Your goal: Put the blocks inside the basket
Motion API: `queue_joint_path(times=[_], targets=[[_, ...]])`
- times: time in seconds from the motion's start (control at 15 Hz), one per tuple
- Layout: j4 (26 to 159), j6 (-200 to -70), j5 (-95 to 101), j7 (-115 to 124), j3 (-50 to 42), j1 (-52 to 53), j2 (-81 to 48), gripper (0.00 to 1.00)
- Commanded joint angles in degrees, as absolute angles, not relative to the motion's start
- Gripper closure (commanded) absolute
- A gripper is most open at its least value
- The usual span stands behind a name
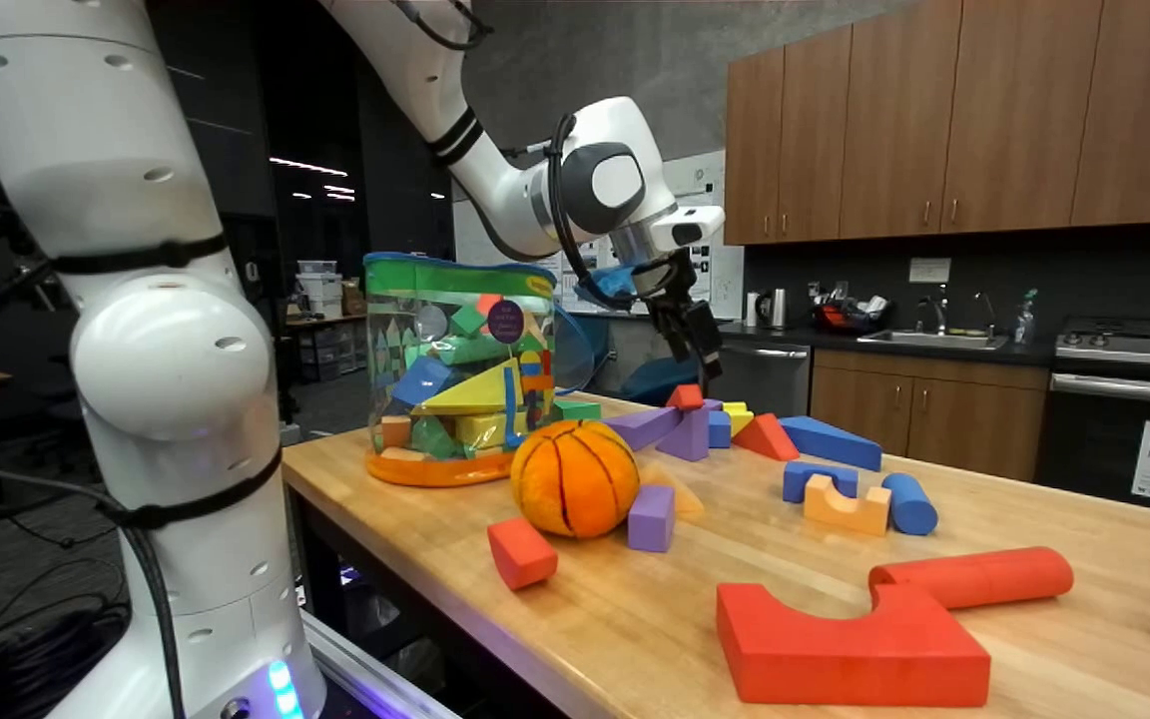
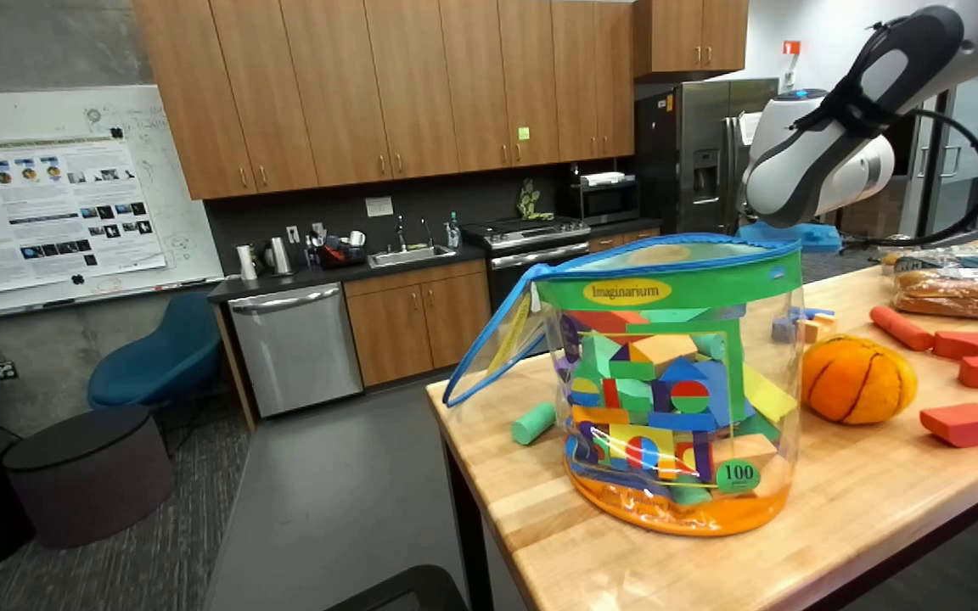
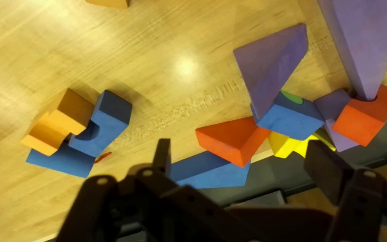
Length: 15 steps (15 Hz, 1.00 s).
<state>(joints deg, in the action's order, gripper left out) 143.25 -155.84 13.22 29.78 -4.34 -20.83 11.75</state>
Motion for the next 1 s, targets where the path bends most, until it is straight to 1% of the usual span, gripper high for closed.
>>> queue_joint_path(times=[0.0, 0.47, 0.93], targets=[[141.6, -154.7, 12.4, 29.2, -4.7, -19.8, 13.5, 0.0], [134.5, -146.7, 13.4, 30.2, -3.7, -18.3, 11.4, 0.0], [135.3, -147.4, 13.3, 29.8, -4.4, -17.8, 12.2, 0.0]])
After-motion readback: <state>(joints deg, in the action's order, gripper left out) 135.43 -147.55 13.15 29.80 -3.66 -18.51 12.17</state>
